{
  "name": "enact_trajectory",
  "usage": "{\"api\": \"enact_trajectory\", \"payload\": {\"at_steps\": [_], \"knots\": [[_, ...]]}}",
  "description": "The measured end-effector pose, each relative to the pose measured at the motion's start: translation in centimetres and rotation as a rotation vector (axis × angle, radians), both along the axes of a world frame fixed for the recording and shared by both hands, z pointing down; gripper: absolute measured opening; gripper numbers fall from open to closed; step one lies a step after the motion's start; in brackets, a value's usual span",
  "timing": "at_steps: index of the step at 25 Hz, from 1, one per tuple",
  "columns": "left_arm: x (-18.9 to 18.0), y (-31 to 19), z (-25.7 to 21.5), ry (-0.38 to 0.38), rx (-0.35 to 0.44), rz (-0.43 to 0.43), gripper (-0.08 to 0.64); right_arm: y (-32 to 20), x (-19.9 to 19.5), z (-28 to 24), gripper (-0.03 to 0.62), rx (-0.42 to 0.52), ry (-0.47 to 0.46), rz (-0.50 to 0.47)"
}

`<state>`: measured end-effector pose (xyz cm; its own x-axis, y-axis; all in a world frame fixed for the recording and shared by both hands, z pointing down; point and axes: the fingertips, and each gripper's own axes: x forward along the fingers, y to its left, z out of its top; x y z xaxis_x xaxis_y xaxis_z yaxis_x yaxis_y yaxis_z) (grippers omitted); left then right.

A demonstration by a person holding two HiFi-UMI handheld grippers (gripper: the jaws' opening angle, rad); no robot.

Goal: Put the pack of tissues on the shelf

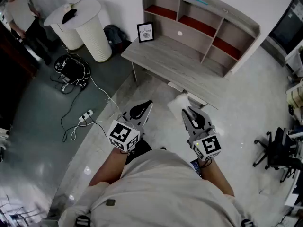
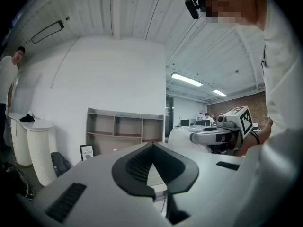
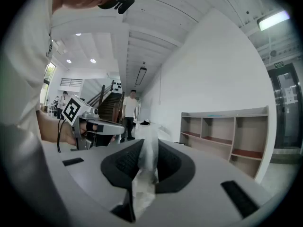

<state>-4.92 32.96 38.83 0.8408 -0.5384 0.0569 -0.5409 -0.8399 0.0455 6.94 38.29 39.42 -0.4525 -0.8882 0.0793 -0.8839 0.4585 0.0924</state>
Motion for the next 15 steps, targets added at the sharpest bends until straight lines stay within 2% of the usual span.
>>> {"api": "enact_trajectory", "payload": {"at_steps": [15], "knots": [[-1.3,-1.9,-0.1,-0.001,0.002,-0.003,0.014,-2.3,-1.5,0.4,0.071,-0.010,-0.011,-0.017]]}}
